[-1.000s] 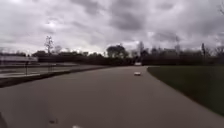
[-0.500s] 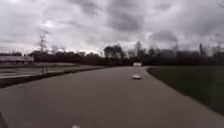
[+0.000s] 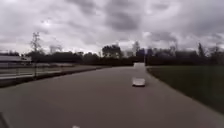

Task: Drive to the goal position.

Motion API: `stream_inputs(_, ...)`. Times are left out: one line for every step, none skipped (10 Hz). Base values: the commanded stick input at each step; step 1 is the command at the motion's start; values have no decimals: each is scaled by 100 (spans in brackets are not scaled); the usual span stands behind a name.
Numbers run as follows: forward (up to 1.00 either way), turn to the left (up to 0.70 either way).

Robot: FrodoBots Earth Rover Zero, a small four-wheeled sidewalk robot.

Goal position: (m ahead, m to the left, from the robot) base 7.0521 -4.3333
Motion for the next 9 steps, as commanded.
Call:
stream_inputs(44,0)
stream_inputs(0,0)
stream_inputs(0,0)
stream_inputs(0,0)
stream_inputs(0,0)
stream_inputs(0,0)
stream_inputs(0,0)
stream_inputs(0,0)
stream_inputs(0,0)
